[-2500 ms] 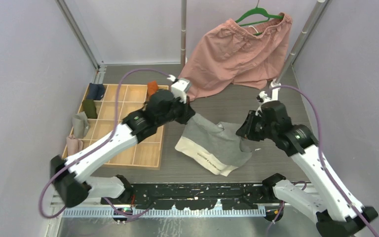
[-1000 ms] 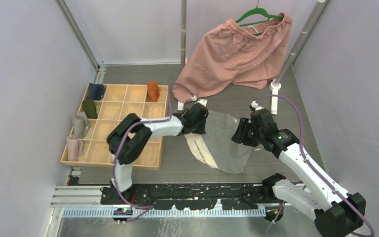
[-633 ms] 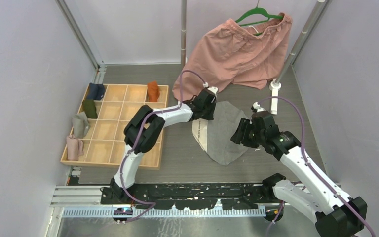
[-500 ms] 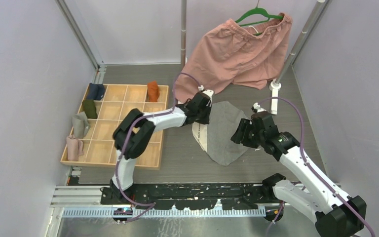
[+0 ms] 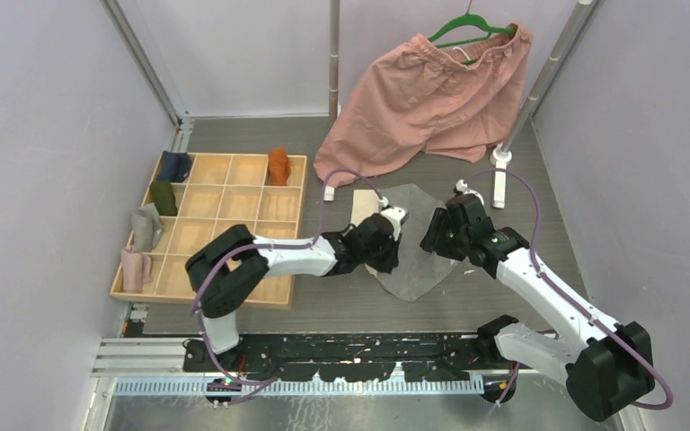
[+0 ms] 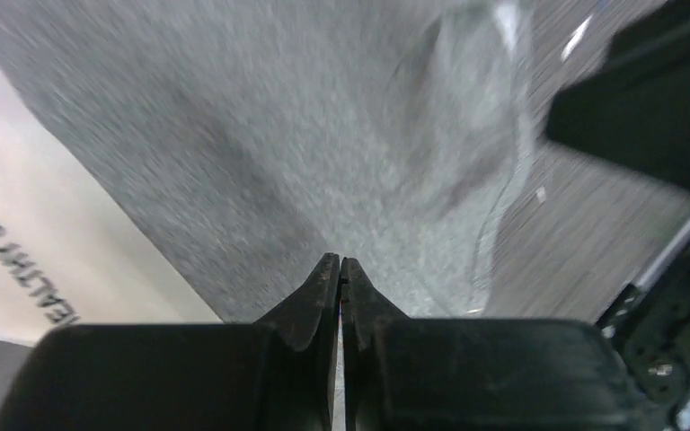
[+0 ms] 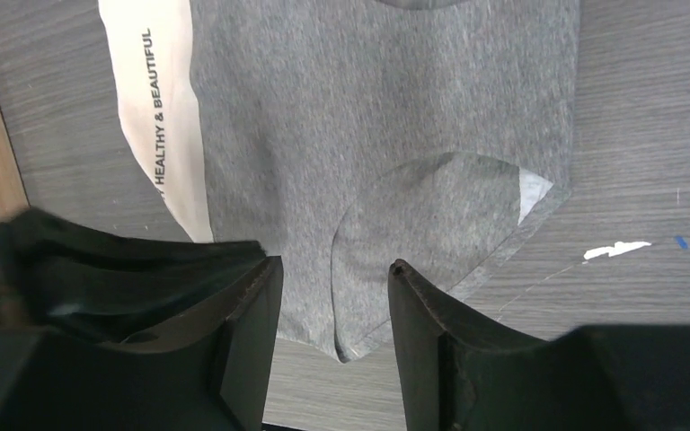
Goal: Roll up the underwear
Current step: Flatten out the underwear at the center of the board.
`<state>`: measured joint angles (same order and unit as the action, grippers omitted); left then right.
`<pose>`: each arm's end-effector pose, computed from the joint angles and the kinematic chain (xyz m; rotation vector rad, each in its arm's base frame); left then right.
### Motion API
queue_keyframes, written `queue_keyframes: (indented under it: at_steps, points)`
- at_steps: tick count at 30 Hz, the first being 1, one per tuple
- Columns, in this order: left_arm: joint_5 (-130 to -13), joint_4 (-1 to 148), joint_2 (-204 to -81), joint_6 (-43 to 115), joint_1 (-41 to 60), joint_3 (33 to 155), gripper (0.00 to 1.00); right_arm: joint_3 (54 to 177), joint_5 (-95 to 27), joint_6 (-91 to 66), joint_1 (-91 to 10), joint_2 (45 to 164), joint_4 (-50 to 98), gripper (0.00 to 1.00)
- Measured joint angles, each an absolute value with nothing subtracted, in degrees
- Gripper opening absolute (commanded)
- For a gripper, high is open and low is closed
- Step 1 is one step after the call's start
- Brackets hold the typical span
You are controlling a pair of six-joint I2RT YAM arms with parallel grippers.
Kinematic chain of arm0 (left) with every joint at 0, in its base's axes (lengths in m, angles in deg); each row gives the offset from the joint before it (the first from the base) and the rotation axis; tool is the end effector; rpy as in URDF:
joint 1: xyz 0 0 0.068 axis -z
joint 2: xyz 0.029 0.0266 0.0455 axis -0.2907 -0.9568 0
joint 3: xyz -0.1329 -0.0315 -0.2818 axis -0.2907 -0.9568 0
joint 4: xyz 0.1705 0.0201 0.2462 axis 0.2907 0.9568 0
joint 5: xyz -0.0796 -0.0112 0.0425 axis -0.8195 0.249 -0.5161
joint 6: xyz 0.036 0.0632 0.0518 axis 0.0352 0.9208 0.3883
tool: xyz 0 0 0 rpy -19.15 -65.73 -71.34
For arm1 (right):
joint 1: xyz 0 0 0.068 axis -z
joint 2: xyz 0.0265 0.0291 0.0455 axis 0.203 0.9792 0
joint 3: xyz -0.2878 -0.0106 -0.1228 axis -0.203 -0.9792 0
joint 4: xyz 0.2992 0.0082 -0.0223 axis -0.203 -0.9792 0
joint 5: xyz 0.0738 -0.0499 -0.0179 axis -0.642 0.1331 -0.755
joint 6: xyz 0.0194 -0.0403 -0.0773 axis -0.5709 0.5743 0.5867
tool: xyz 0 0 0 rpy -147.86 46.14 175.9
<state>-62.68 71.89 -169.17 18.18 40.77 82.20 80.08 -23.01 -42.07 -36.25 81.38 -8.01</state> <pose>0.2457 -0.3872 0.1743 0.5736 2.2881 -0.7904 0.2253 0.0975 0.2247 0.2795 2.4705 0.3882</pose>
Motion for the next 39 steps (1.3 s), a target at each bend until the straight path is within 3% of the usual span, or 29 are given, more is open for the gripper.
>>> queue_keyframes:
  at_steps: [11, 21, 27, 39]
  points:
    - [-61.37, 69.77, -173.17, 17.31, 42.32, 78.99, 0.05, 83.33, -20.93, -41.96, -36.25, 83.50, -7.16, 0.60]
    - [-59.68, 69.90, -161.41, 12.26, 45.14, 65.02, 0.04, 85.04, -17.94, -39.93, -36.25, 90.21, -5.91, 0.67]
    - [-56.14, 78.51, -153.74, 9.15, 45.66, 60.63, 0.04, 87.00, -20.82, -36.37, -36.23, 95.43, -2.52, 0.66]
    - [-50.46, 88.98, -152.21, 8.32, 45.36, 62.64, 0.03, 102.70, -28.39, -28.17, -35.94, 119.25, 0.45, 0.71]
